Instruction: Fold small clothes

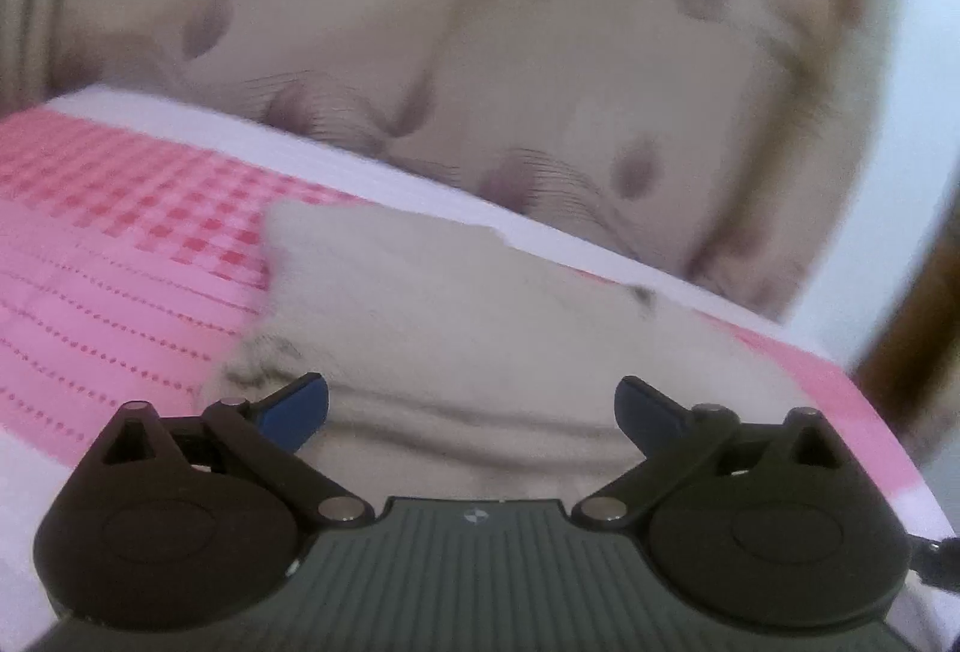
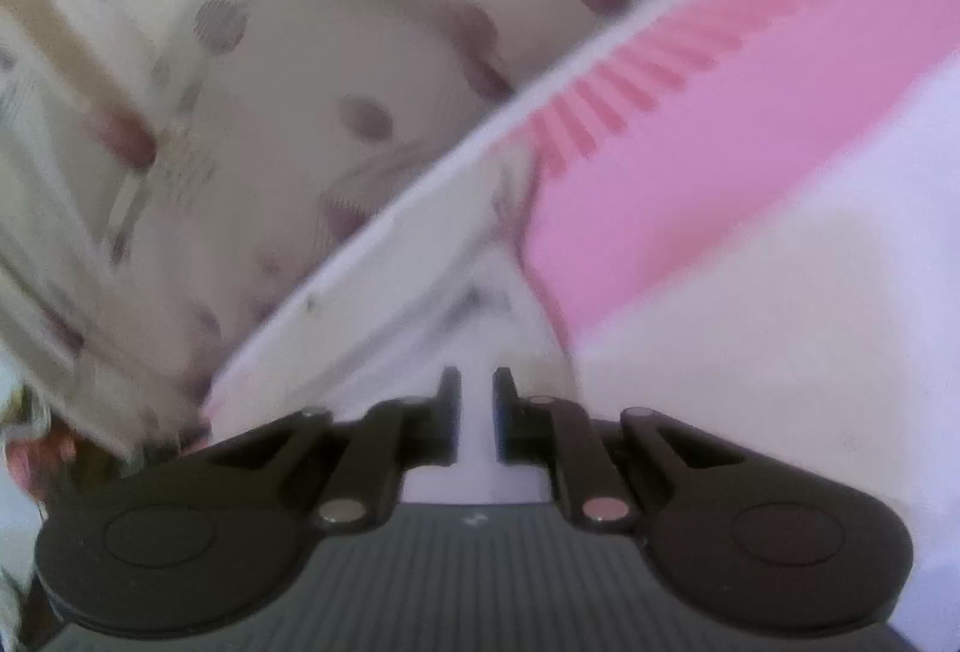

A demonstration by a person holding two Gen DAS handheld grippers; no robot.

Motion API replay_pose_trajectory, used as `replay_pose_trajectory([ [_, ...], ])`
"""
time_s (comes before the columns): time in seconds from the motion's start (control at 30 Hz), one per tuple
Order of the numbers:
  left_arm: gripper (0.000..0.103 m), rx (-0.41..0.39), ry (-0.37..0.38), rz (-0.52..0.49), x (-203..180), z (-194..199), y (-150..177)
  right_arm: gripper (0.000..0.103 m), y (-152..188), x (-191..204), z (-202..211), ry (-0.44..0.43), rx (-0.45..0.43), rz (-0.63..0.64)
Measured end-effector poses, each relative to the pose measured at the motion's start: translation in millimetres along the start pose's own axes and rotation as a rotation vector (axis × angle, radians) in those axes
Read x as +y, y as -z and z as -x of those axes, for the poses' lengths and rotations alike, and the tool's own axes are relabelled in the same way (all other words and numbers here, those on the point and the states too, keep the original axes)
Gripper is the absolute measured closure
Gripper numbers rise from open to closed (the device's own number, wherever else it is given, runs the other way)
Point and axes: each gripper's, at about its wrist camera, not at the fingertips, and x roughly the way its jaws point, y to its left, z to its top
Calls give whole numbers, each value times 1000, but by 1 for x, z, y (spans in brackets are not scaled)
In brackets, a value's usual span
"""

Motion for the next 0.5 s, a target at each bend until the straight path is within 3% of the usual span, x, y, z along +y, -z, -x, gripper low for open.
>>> replay_pose_trajectory([
  [0.1,1,-10,43,-20,-5,50,13,75,24,-3,37,22,32,47],
  [0.17,1,-3,64,-23,-1,81,22,74,40,-3,53,-2,64,54],
  [0.3,2,73,83,-43,14,130,40,74,60,1,73,-42,49,65],
  [0.5,6,130,77,55,44,177,71,74,84,12,73,-94,46,88],
])
